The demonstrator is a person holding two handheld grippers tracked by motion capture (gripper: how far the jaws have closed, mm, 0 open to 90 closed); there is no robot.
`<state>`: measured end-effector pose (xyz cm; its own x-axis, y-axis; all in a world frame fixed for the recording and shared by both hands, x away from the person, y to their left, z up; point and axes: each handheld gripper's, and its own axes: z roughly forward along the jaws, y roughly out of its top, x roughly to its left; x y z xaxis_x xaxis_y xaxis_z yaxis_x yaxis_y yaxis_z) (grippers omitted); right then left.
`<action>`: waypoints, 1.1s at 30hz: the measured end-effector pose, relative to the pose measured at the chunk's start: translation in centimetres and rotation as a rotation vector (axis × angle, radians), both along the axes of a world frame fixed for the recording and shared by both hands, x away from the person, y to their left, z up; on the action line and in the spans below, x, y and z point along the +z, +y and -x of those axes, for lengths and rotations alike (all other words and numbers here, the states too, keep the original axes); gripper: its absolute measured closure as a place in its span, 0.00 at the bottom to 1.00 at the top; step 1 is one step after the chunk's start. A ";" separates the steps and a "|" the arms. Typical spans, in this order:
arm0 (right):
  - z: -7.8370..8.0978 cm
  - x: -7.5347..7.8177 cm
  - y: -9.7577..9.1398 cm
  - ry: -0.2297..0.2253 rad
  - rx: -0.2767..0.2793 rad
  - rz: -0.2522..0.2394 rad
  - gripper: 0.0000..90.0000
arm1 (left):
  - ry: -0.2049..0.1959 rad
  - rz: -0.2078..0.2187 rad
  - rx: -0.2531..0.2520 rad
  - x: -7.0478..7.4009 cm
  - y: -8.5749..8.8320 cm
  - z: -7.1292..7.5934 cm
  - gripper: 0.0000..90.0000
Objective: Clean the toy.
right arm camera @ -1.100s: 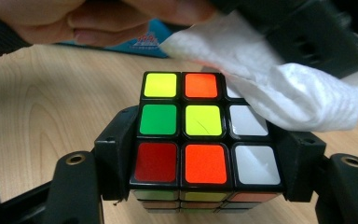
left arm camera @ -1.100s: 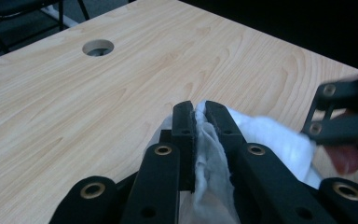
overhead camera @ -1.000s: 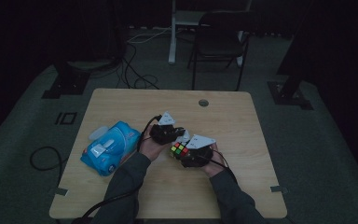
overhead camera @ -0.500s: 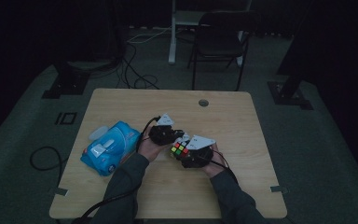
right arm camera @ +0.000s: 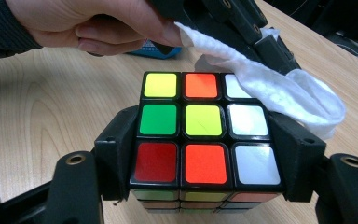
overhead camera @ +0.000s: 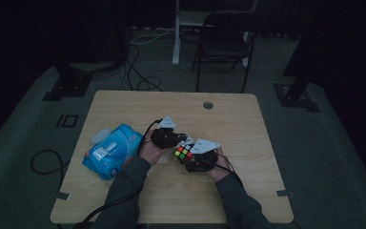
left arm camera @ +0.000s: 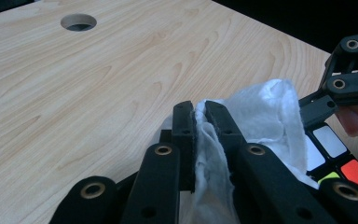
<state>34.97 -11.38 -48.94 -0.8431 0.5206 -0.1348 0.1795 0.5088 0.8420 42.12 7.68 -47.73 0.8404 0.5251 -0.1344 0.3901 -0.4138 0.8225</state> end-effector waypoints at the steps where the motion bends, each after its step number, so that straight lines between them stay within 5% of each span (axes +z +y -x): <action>1: 0.0 0.0 0.0 -0.002 0.002 0.000 0.38 | 0.001 0.000 0.000 0.0 0.0 0.0 0.94; 33: 0.2 0.4 -0.6 -0.020 0.026 -0.006 0.38 | -0.003 0.005 -0.024 0.6 0.1 0.1 0.94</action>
<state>34.76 -11.95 -48.53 -0.8534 0.4994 -0.1490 0.1492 0.5081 0.8483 41.97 7.74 -47.14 0.8529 0.5045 -0.1347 0.3781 -0.4188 0.8257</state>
